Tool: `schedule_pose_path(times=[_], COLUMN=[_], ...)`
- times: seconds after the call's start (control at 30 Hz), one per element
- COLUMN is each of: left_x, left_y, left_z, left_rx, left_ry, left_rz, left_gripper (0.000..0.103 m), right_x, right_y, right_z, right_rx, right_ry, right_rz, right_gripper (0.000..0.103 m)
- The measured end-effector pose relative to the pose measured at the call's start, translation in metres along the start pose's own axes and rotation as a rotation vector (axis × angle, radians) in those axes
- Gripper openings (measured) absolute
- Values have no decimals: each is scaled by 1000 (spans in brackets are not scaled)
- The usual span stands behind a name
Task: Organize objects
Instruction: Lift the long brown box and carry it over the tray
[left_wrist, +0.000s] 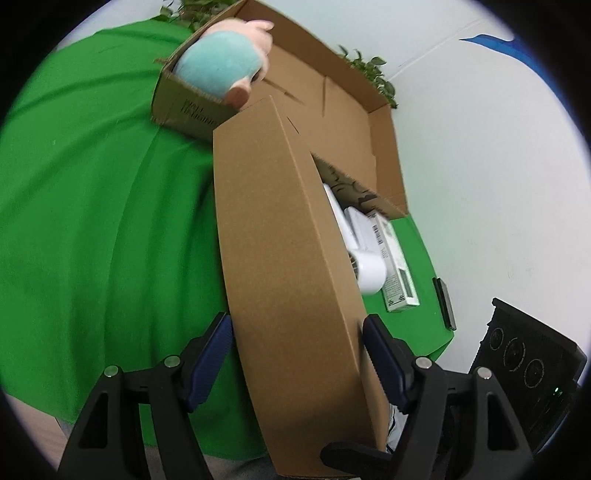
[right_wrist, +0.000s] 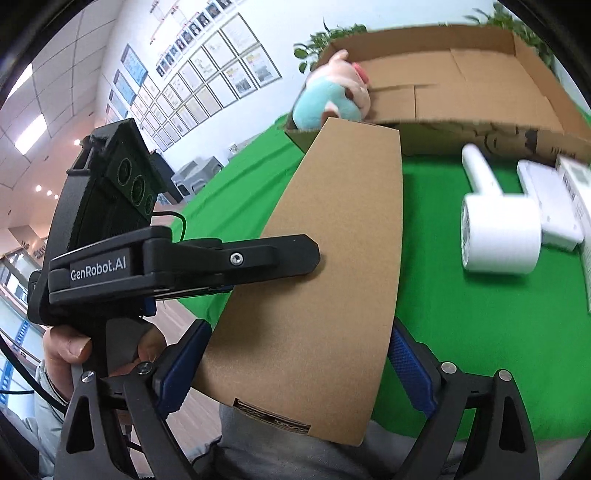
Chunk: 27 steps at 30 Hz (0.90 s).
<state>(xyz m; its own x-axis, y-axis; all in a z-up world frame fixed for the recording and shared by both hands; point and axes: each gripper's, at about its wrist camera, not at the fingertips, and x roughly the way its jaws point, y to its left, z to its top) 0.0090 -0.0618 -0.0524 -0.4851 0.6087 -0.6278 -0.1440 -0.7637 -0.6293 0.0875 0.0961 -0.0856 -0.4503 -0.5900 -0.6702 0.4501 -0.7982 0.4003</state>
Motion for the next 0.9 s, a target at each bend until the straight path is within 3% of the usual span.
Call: schedule_pose_path(times=[0.17,0.47,0.63,0.9], left_x=[-13,-3,6,23], left_y=[-25,-64,-84,-95], left_z=[18,68,104,152], left_rx=[83,218,279,323], left_ry=[-67,-109,-127,-142], left_rz=[1,-30,-48,-34], left_gripper=[71,71,71,71], right_x=[-18,-46,-54,-48], right_y=[7,2,-7,-32], right_z=[16,61,92,148], right_rx=[-35,-62,-83,-87], right_ry=[-84,-194,-239,-252], right_rz=[-9,-76,-127,-135], right_gripper=[92,92,92,91])
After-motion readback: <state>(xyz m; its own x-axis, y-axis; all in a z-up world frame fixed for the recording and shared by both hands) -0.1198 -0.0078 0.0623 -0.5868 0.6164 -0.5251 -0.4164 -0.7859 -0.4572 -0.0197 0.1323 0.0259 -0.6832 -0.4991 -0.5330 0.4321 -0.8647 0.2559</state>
